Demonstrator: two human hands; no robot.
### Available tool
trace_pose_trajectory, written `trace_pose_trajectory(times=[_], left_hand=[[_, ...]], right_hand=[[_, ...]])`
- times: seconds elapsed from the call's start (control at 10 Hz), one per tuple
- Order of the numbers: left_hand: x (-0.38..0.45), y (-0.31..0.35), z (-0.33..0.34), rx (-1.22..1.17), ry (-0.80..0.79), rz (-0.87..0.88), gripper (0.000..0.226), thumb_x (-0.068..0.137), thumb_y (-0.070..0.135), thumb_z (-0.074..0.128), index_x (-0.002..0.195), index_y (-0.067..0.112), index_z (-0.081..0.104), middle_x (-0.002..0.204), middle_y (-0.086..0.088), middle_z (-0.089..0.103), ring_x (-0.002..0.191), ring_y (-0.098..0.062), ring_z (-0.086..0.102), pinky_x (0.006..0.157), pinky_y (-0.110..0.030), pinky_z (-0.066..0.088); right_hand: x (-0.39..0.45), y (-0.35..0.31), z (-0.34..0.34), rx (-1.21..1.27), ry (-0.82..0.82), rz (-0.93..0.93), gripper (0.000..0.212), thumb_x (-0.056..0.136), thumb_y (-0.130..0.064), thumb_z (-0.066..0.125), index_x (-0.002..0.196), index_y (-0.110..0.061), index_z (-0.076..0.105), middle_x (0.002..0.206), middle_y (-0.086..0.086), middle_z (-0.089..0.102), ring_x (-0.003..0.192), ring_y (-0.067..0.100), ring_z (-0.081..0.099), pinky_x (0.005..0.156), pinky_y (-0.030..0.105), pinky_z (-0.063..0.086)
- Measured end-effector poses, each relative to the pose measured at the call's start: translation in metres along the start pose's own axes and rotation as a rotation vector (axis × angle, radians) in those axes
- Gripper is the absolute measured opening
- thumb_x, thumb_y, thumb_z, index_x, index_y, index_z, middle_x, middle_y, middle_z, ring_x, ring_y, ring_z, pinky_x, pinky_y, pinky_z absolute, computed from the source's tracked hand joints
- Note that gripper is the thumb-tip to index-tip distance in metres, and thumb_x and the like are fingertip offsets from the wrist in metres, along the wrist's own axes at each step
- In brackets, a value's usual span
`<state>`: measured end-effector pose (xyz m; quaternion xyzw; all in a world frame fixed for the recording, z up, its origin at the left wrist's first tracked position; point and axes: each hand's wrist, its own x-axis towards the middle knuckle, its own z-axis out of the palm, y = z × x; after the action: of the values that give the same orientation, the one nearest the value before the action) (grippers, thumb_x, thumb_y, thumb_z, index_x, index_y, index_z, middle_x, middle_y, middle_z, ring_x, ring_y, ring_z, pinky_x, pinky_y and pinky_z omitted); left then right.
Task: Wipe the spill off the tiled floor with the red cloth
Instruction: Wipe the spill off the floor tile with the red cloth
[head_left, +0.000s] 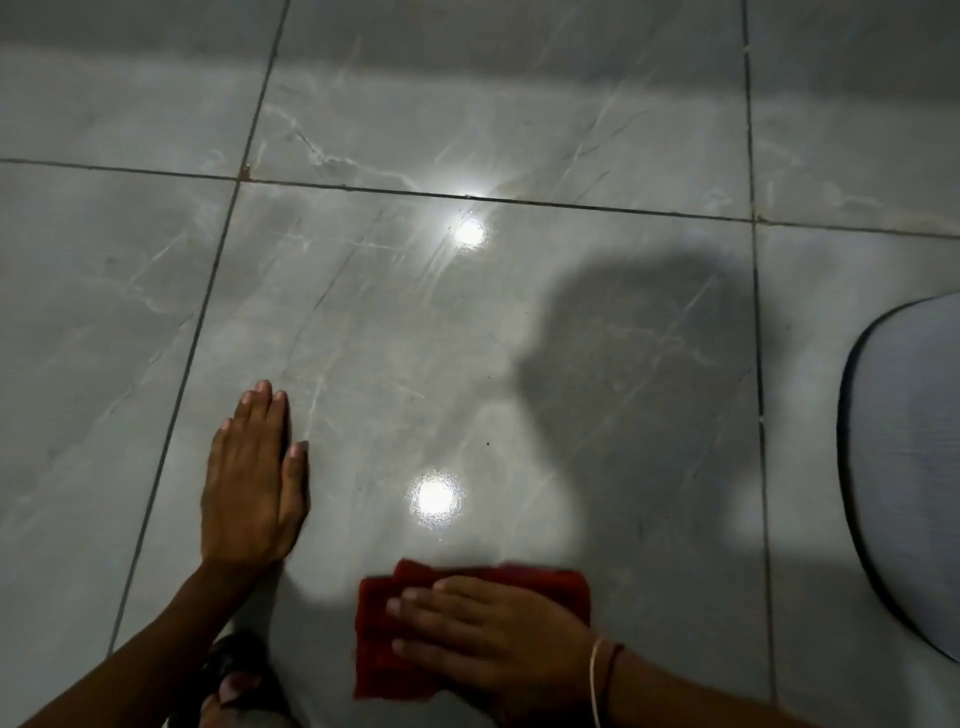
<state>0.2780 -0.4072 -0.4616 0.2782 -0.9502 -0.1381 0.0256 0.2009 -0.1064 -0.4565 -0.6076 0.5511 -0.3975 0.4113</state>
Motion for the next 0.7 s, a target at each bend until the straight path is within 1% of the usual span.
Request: trace_pose_trajectory(times=[0.1,0.2,0.3,0.4,0.5,0.6,0.7], left_hand=[[0.002,-0.001,0.000,0.001,0.000,0.017,0.061,0.104,0.036,0.028,0.160,0.010,0.025,0.169,-0.009,0.023,0.157,-0.016,0.013,0.127,-0.023,0.000],[0.002,-0.001,-0.001,-0.005,0.014,0.019,0.060,0.105,0.035,0.028,0.159,0.010,0.027,0.169,-0.011,0.025,0.157,-0.020,0.017,0.127,-0.027,0.004],[0.000,0.001,0.000,-0.006,0.036,0.014,0.060,0.105,0.034,0.028,0.159,0.009,0.029,0.168,-0.012,0.026,0.157,-0.022,0.019,0.126,-0.027,0.003],[0.002,0.000,-0.001,-0.016,0.036,0.011,0.060,0.105,0.035,0.028,0.159,0.009,0.029,0.168,-0.011,0.026,0.157,-0.022,0.019,0.126,-0.028,0.004],[0.001,0.002,-0.001,-0.021,0.045,0.007,0.059,0.105,0.034,0.029,0.158,0.009,0.031,0.167,-0.012,0.028,0.157,-0.024,0.021,0.126,-0.033,0.008],[0.002,0.002,-0.001,-0.026,0.056,0.014,0.059,0.104,0.032,0.032,0.158,0.008,0.031,0.167,-0.013,0.029,0.156,-0.025,0.023,0.126,-0.040,0.014],[0.000,0.001,-0.001,-0.031,0.052,0.009,0.059,0.105,0.033,0.031,0.158,0.009,0.030,0.167,-0.010,0.028,0.157,-0.022,0.020,0.127,-0.036,0.011]], right_hand=[[0.002,0.005,-0.028,-0.511,-0.021,-0.098,0.047,0.097,-0.015,0.061,0.144,-0.008,0.056,0.158,0.018,0.047,0.150,0.029,0.040,0.127,0.043,0.030],[0.015,0.023,-0.114,-0.668,0.304,0.136,0.047,0.090,-0.009,0.074,0.136,-0.011,0.065,0.149,0.018,0.057,0.141,0.033,0.053,0.120,0.044,0.040],[0.009,0.052,-0.201,-0.742,0.780,0.626,0.049,0.098,-0.013,0.063,0.147,-0.014,0.053,0.160,0.017,0.042,0.151,0.036,0.037,0.126,0.050,0.032],[0.012,0.063,-0.230,-0.648,0.989,0.861,0.049,0.107,-0.017,0.050,0.155,-0.015,0.039,0.167,0.016,0.028,0.157,0.033,0.022,0.130,0.053,0.023],[0.022,0.046,-0.167,-0.759,0.889,0.700,0.053,0.100,-0.008,0.061,0.151,-0.008,0.046,0.162,0.021,0.038,0.153,0.037,0.033,0.127,0.051,0.029],[0.015,0.010,-0.059,-0.737,0.219,0.214,0.053,0.096,-0.009,0.057,0.149,-0.008,0.049,0.161,0.019,0.041,0.154,0.033,0.033,0.130,0.045,0.023],[0.020,0.008,-0.055,-0.673,-0.214,-0.153,0.047,0.099,-0.016,0.049,0.145,-0.009,0.054,0.158,0.018,0.046,0.150,0.031,0.040,0.129,0.042,0.025]])
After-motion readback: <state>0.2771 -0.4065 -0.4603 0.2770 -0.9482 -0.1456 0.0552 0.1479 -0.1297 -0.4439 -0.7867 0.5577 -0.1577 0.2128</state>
